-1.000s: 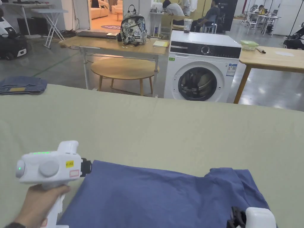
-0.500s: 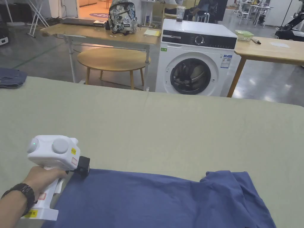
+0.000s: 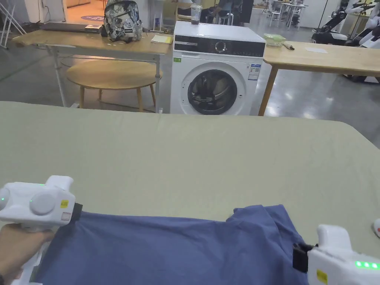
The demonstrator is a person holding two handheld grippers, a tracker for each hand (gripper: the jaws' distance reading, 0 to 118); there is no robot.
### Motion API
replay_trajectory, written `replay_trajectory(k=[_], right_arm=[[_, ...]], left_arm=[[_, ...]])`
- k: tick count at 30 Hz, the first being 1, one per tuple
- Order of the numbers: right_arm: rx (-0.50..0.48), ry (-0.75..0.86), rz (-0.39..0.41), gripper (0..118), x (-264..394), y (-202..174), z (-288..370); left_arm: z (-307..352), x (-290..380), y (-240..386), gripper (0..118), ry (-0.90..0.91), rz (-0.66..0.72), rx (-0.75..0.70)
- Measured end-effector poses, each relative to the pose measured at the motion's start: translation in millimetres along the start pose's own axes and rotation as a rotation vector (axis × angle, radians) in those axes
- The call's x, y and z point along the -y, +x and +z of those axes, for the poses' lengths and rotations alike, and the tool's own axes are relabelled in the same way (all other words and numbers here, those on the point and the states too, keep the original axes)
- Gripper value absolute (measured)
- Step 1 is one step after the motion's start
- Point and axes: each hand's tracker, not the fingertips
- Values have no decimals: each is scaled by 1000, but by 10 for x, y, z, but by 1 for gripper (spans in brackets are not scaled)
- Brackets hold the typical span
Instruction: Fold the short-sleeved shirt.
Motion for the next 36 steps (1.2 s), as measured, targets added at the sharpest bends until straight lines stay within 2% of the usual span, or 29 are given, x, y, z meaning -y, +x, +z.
replay_trajectory(k=[2, 3, 4, 6, 12, 13, 15, 17, 21, 24, 25, 31, 36], right_arm=[[26, -45, 5, 50, -245, 150, -253], [20, -85, 17, 62, -348, 212, -388], [37, -93, 28, 69, -412, 243, -492], [7, -133, 41, 69, -519, 323, -726], [3, -348, 92, 68, -479, 347, -1270], [7, -317, 86, 68, -454, 349, -1296], [17, -304, 68, 60, -488, 339, -1261], [22, -284, 59, 0, -498, 345, -1262], [3, -276, 87, 0, -468, 298, -1211], [11, -166, 91, 0, -484, 340, -985], [5, -134, 82, 0, -488, 239, -737], [-11, 68, 87, 0, -736, 310, 1], [-6, 235, 115, 0, -1005, 220, 751]], left_arm=[[138, -1, -42, 0, 37, 4, 8], [183, -2, -68, 0, 43, -3, 3], [223, -9, -78, 0, 48, 0, -2], [282, -9, -112, 0, 58, 0, 1], [366, 35, -169, 0, 60, -7, -23], [367, 48, -180, 0, 56, -5, -27], [376, 90, -194, 0, 53, -5, -32], [389, 117, -206, 0, 51, -2, -33], [453, 176, -176, 0, 61, 3, -35], [606, 196, -199, 0, 91, 18, -26], [674, 192, -210, 0, 100, 22, -23], [1267, 179, -229, 0, 211, 27, -13], [1930, 139, -267, 0, 330, 41, -24]])
